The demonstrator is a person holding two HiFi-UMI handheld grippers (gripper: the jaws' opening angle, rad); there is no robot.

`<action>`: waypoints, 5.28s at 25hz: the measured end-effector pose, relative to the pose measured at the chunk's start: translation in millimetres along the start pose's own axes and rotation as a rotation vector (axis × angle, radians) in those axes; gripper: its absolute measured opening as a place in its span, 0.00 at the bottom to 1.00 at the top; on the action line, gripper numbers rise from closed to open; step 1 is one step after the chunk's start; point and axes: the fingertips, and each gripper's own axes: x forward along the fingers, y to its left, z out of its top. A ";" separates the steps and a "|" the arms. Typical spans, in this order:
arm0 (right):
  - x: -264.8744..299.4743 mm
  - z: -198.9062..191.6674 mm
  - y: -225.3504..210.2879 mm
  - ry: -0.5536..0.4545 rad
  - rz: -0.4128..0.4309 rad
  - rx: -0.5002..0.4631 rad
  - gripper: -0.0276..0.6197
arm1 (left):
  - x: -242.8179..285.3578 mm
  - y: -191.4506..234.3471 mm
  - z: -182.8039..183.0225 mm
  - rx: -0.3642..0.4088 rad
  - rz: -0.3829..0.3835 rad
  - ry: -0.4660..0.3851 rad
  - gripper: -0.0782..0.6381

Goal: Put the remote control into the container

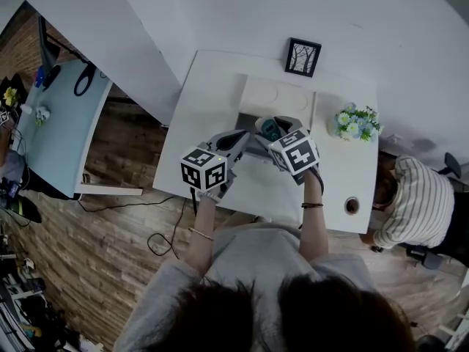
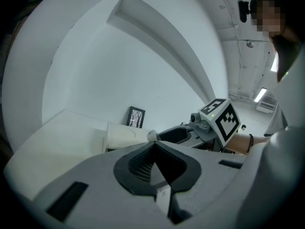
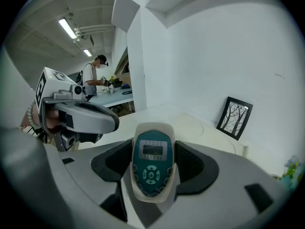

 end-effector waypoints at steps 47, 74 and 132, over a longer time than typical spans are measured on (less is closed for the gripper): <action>83.4 -74.2 3.9 0.414 0.077 -0.125 0.48 | 8.2 22.9 -42.6 -0.110 0.049 0.087 0.11; 71.6 -68.5 4.8 0.264 0.030 -0.018 0.50 | 0.9 12.7 -38.2 -0.105 0.019 0.055 0.11; -131.6 31.8 33.5 -0.548 -0.018 0.101 0.04 | -23.1 -111.0 29.8 0.170 -0.104 -0.239 0.11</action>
